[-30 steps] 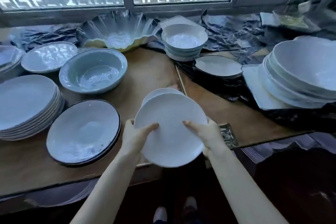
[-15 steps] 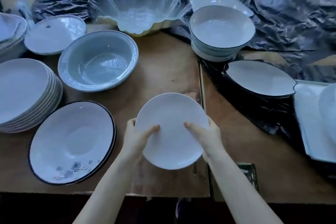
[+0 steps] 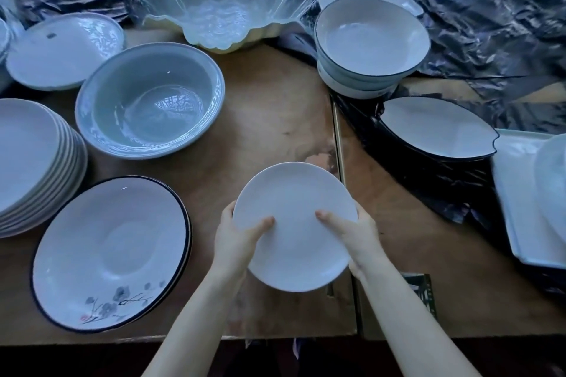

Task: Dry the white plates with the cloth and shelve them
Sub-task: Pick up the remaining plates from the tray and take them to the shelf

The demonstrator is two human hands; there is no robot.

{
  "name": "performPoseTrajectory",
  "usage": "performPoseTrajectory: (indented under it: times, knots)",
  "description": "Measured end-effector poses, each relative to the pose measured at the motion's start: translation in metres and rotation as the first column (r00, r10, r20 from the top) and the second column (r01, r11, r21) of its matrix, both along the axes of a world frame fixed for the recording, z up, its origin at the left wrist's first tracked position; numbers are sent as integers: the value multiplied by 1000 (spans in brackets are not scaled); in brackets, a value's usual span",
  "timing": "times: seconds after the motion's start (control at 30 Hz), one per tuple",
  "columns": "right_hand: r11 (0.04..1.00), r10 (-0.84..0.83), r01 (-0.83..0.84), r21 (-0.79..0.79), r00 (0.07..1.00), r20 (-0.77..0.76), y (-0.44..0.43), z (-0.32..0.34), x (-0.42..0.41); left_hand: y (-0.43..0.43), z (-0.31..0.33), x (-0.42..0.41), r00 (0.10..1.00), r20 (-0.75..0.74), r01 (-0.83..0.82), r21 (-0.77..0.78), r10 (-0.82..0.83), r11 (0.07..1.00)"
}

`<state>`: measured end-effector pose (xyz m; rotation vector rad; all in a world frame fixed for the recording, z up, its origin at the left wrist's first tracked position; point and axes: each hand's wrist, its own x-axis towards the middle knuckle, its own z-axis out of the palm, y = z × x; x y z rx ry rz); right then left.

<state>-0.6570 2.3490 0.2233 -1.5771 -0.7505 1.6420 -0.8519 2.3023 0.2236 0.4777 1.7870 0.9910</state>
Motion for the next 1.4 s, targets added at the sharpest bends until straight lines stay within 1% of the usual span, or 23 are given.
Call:
performPoseTrajectory:
  times: [0.23,0.47,0.53,0.67,0.77,1.0,1.23,1.4]
  knots:
    - [1000,9,-9,11,1000,-25,-2,-2,3,2,1,0,1000,19,8,-1,-8,1000]
    - [995,96,-97,-7,992,-83,-1,-4,14,4,2,2,999,43,-25,-5,25,1000]
    - [993,115,-115,0,991,-70,-1,-3,15,5,1,2,998,59,-30,-11,30,1000]
    - [988,155,-156,21,987,36,3,1,13,3,0,0,995,96,-36,-10,37,999]
    - [981,188,-191,35,979,74,4,2,14,4,-1,0,993,105,-49,-7,49,999]
    - [974,210,-216,67,974,84,-3,4,17,4,-5,0,996,88,-32,5,31,999]
    - [976,192,-199,83,978,86,-5,1,17,5,-8,0,997,78,-14,13,13,1000]
    - [981,168,-172,89,984,59,-5,-1,16,5,-8,2,999,41,-7,30,6,1000]
